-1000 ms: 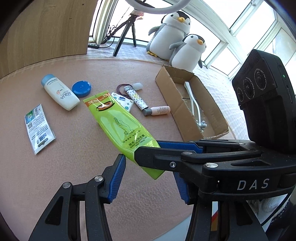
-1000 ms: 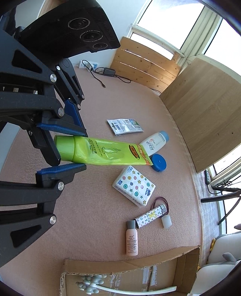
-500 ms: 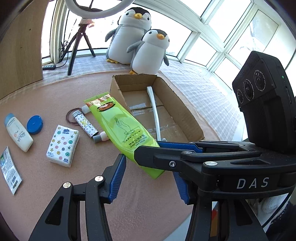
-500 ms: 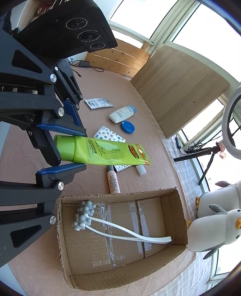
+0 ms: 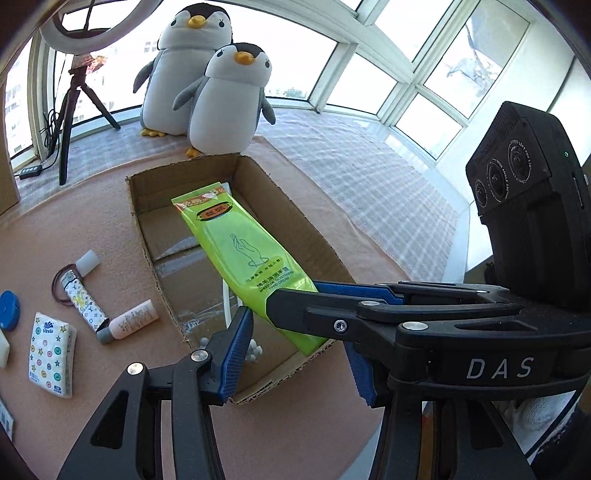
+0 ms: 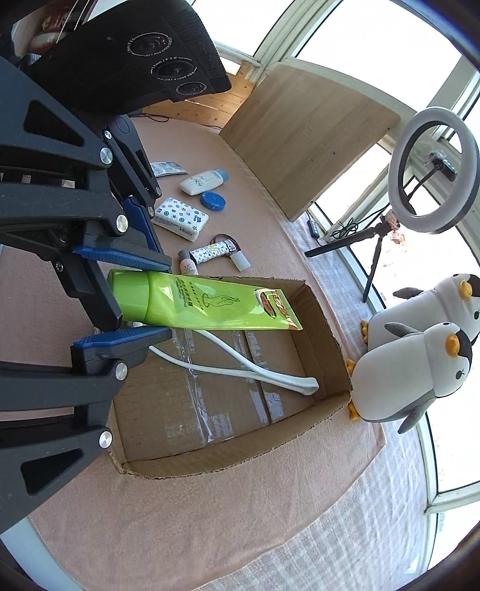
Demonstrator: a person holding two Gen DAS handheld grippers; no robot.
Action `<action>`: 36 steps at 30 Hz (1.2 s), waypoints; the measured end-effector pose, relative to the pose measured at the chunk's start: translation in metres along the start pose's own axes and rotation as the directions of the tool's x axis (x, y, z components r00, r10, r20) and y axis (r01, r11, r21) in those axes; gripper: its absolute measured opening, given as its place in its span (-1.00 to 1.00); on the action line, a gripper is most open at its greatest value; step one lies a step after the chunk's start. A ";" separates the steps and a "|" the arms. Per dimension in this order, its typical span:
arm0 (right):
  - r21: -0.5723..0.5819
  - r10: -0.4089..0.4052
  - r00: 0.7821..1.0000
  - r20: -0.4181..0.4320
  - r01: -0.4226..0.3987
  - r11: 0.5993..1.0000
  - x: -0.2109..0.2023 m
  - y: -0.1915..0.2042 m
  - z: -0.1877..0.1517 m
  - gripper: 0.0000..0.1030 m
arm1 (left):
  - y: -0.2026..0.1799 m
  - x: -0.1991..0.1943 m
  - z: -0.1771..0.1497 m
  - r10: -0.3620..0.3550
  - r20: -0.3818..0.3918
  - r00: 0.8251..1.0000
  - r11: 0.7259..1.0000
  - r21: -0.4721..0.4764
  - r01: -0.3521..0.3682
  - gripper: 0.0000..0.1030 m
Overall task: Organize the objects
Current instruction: 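Carry the green tube into the box and release it from the left tool, then move the left tool back to the Vinda tissue pack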
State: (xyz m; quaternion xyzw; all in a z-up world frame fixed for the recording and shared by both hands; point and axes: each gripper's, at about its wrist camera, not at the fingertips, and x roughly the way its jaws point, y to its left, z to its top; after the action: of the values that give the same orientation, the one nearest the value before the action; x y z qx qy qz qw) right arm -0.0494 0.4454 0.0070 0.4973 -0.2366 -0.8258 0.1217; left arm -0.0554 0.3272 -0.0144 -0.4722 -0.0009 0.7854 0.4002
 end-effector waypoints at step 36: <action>0.001 -0.073 0.996 0.055 0.073 0.997 0.012 0.004 0.005 0.13 | 0.041 -0.010 -0.022 0.101 -0.031 0.994 0.993 -0.065 -0.103 0.22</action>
State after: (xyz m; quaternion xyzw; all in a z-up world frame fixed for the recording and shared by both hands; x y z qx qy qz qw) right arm -0.0597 0.4385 0.0019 0.4826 -0.2214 -0.8431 0.0852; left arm -0.0624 0.2851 -0.0343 -0.4957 0.0026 0.7977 0.3435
